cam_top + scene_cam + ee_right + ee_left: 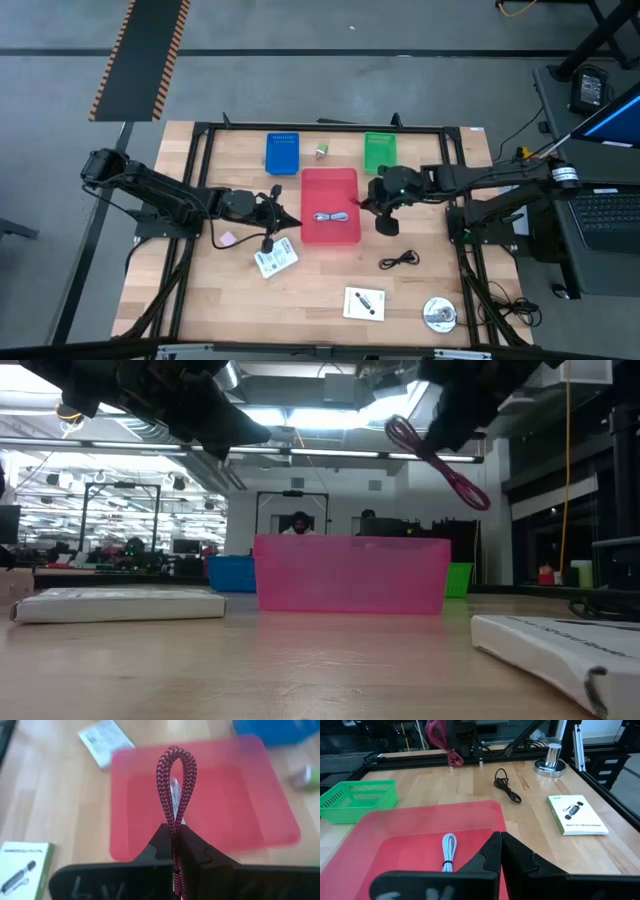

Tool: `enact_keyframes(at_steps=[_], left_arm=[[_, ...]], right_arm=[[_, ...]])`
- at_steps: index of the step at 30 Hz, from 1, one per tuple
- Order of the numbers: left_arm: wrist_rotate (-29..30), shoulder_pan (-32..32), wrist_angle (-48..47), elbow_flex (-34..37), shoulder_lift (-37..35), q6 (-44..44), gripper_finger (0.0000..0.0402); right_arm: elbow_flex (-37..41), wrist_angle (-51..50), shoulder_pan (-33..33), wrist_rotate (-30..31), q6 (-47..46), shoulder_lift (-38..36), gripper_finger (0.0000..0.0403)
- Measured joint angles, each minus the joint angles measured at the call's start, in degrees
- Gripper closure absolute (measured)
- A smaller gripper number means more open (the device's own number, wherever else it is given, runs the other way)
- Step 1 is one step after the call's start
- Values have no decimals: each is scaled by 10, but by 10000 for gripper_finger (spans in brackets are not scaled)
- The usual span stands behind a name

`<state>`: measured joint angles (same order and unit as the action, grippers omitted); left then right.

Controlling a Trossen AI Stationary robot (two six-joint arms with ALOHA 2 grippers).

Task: Pick and place items into bin
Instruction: Put the pink charger cable into the red bin

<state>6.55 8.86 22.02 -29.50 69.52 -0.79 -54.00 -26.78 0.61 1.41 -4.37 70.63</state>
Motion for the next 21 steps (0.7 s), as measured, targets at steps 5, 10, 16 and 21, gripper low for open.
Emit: enact_keyframes(at_steps=[5, 10, 16, 21], left_arm=[[-8, 1, 0, 0, 0, 0, 398], [-41, 1, 0, 0, 0, 0, 398], [-47, 0, -2, 0, 0, 0, 398], [-47, 0, -2, 0, 0, 0, 398]], right_arm=[[2, 49, 20, 44, 10, 4, 403], [52, 175, 34, 50, 7, -2, 403], [118, 308, 49, 50, 6, 0, 403], [127, 379, 49, 50, 6, 0, 403]])
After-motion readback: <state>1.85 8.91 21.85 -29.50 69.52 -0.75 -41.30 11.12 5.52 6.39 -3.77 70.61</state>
